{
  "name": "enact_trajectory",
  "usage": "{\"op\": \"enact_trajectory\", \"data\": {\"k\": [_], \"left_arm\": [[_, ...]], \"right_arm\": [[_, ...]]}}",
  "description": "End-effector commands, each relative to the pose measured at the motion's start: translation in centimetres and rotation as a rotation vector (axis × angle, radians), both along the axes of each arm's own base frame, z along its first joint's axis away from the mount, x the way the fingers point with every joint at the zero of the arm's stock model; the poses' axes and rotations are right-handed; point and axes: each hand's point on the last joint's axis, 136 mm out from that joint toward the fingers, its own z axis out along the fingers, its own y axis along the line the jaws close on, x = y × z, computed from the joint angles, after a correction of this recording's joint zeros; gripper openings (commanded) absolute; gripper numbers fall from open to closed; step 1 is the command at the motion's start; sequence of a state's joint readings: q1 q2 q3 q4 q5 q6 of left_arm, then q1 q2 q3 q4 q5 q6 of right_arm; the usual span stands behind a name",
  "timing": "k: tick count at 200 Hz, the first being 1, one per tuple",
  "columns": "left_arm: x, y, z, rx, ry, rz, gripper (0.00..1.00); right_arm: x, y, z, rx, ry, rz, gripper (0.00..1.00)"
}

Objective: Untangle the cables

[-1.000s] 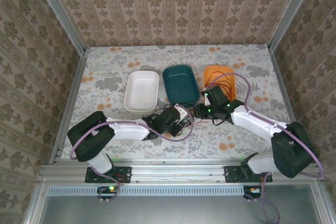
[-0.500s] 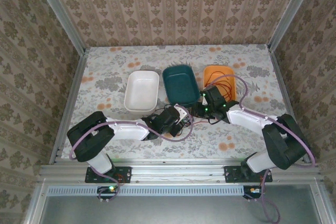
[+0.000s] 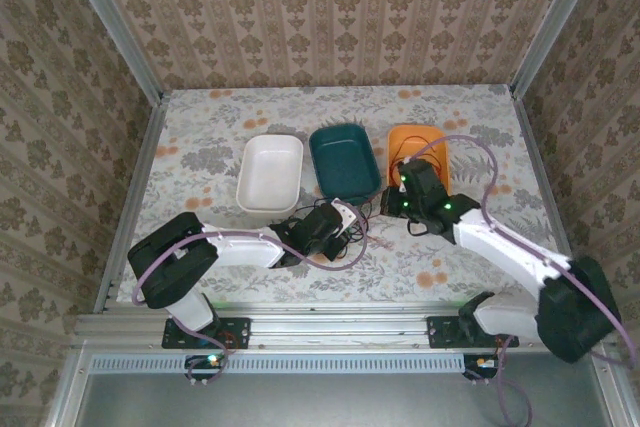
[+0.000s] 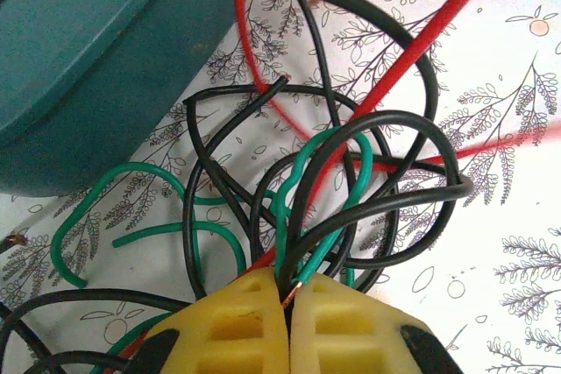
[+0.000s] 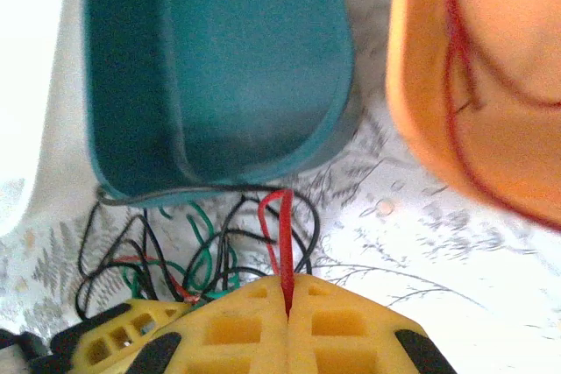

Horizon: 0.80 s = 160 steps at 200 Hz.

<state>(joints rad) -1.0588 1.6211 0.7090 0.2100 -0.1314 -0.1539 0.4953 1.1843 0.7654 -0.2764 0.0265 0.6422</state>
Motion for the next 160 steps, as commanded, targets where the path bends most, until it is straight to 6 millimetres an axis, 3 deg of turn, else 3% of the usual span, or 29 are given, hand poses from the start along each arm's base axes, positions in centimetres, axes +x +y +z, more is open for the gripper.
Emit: {"op": "enact_trajectory", "data": {"k": [1,52,85,109,160], "left_arm": [[-1.3,2.6,-3.3,0.123,0.064,-0.005,0.0],[-1.3,2.6,-3.5,0.128,0.069,-0.001,0.0],[-1.3,2.6,-3.5,0.128,0.069,-0.003,0.0],[-1.4,2.5,-3.5,0.126,0.071,-0.004,0.0],[-1.4,2.6,-3.5,0.129,0.071,-0.005,0.0]], "right_arm": [[0.4,-4.8,4.7,-0.178,-0.147,-0.147,0.0],[-0.5,-10.9,15.4,-0.285,-0.443,-0.344,0.0],[-0.6,-13.6,20.1,-0.254,-0.597,-0.454,0.0],[0.6,-14.3,21.3,-0.22,-0.633,-0.474,0.0],[5.3,-14.4,20.1,-0.243,-0.624,-0.479,0.0]]}}
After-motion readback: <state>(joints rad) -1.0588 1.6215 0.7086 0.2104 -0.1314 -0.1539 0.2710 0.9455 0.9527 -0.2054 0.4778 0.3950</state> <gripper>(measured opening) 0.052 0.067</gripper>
